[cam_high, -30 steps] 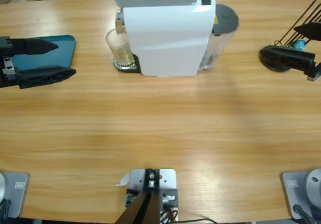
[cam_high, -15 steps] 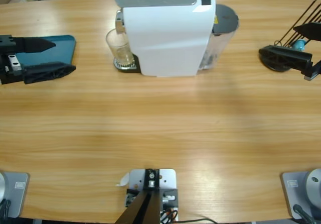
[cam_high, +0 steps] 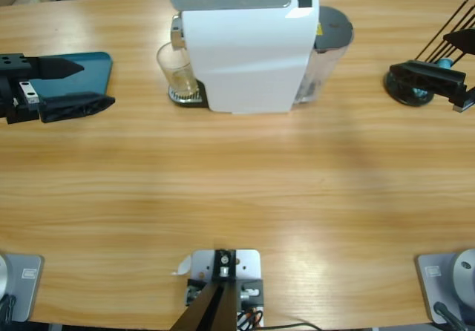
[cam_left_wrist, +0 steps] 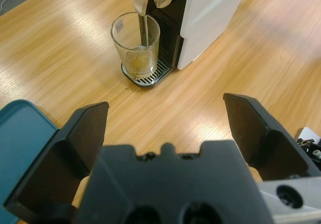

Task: Pour coffee

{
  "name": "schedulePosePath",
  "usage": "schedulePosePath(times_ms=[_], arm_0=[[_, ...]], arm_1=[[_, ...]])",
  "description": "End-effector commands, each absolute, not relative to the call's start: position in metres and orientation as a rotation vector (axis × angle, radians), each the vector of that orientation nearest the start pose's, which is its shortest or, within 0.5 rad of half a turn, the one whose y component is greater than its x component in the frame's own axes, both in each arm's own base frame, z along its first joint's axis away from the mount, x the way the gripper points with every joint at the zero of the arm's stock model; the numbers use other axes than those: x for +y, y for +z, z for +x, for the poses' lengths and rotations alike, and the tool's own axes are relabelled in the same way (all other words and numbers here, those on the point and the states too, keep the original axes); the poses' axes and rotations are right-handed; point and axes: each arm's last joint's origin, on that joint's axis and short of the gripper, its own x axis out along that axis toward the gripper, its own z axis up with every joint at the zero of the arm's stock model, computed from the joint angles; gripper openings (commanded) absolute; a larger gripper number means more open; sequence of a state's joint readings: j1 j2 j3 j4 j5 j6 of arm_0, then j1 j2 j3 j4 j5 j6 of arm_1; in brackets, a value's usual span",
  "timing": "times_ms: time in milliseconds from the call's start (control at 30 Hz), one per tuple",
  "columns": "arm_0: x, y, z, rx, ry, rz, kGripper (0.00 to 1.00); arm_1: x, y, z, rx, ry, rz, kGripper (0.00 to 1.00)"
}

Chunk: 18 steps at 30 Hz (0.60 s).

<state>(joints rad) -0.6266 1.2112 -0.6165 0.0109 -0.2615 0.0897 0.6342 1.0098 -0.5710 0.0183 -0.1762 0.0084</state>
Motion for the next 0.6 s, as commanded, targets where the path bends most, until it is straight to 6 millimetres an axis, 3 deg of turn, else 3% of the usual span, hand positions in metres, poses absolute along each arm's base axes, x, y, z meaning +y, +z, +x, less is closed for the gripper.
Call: schedulePosePath(times_ms=[33, 600], arm_0=[[-0.1198, 0.2768, 0.1416, 0.620, -0.874, 0.208, 1.000], [-0.1167, 0.2766, 0.1339, 0.606, -0.851, 0.219, 1.000]], arm_1=[[0.0752, 0.2897, 0.1206, 0.473, 0.412, -0.210, 1.000], [0.0733, 0.2878, 0.1181, 0.467, 0.412, -0.209, 1.000]])
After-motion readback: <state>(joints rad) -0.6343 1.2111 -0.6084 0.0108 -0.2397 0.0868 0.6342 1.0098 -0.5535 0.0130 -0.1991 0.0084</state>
